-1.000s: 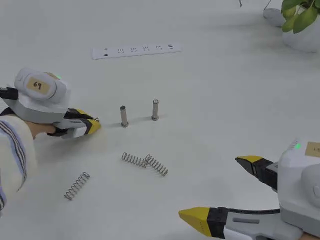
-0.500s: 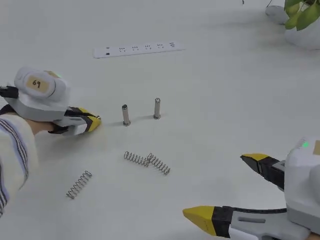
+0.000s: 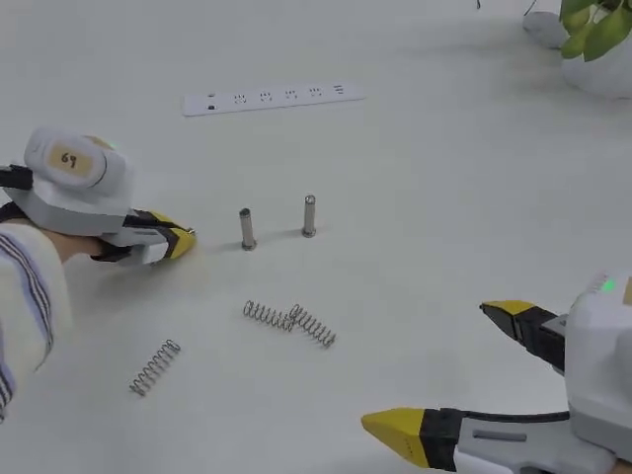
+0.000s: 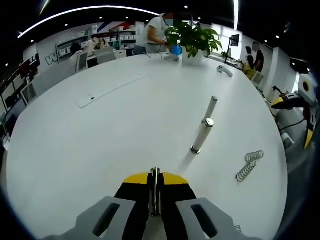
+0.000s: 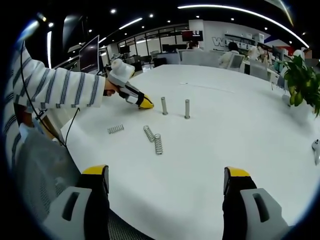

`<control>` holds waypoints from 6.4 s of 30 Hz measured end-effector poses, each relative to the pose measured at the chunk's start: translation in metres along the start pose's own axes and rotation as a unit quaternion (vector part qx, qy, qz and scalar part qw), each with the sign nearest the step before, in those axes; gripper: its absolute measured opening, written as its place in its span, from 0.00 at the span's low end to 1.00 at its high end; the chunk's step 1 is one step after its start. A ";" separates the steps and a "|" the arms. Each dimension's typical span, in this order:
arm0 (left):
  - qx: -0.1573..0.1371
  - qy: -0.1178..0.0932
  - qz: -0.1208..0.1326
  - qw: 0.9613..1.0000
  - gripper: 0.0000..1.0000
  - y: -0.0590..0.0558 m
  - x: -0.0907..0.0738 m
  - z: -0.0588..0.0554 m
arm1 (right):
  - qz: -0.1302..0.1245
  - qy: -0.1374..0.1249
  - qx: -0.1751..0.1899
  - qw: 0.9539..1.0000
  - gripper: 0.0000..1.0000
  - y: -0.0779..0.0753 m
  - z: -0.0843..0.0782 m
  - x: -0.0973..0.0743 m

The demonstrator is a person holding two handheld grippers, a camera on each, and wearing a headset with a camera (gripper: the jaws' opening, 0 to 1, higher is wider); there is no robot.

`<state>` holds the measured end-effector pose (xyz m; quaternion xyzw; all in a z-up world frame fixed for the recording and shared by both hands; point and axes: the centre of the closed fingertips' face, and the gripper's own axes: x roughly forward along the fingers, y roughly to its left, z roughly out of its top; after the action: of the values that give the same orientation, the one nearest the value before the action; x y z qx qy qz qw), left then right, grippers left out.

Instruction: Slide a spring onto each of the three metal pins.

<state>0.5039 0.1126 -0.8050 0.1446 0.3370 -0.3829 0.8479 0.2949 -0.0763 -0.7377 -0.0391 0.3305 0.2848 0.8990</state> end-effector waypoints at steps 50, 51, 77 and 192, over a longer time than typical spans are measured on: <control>-0.015 -0.009 0.015 1.000 0.00 -0.010 -0.042 0.013 | 0.019 -0.017 -0.005 1.000 0.93 0.010 0.005 0.000; -0.014 -0.010 0.015 1.000 0.00 -0.010 -0.043 0.014 | 0.019 -0.016 -0.006 1.000 0.93 0.010 0.004 0.000; 0.010 -0.004 0.023 1.000 0.00 -0.016 -0.049 0.016 | 0.027 -0.024 0.001 0.999 0.92 0.015 0.004 0.001; -0.057 -0.003 0.028 0.998 0.25 -0.086 -0.102 -0.075 | 0.073 0.013 -0.020 0.997 0.90 0.032 0.000 0.017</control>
<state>0.3562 0.1491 -0.7891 0.1044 0.3515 -0.3397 0.8661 0.2883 -0.0412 -0.7448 -0.0365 0.3379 0.3561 0.8705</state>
